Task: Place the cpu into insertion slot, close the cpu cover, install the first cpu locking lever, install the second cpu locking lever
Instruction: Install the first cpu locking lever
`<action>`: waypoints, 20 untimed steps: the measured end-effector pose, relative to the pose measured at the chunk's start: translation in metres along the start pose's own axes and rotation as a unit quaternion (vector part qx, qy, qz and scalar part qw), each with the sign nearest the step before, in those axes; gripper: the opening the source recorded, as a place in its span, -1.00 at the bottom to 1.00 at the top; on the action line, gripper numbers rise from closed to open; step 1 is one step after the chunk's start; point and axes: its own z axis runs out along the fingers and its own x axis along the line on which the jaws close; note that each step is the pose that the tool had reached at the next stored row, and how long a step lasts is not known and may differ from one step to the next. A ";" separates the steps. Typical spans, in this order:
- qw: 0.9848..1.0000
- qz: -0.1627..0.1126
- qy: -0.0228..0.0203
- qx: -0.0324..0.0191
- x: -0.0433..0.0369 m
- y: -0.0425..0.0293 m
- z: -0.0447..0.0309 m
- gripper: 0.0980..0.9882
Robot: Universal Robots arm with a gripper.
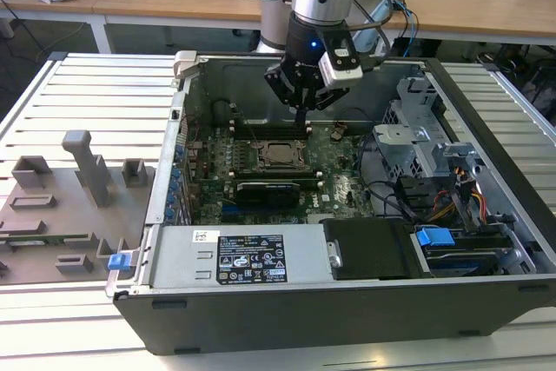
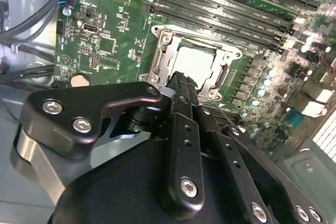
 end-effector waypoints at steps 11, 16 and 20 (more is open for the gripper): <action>0.998 -0.068 -0.004 0.002 0.0000 0.0000 0.0000 -0.98; 0.995 -0.098 -0.005 0.002 0.0000 0.0000 0.0000 -0.98; 0.993 -0.117 -0.006 0.003 0.0000 0.0000 0.0000 -0.98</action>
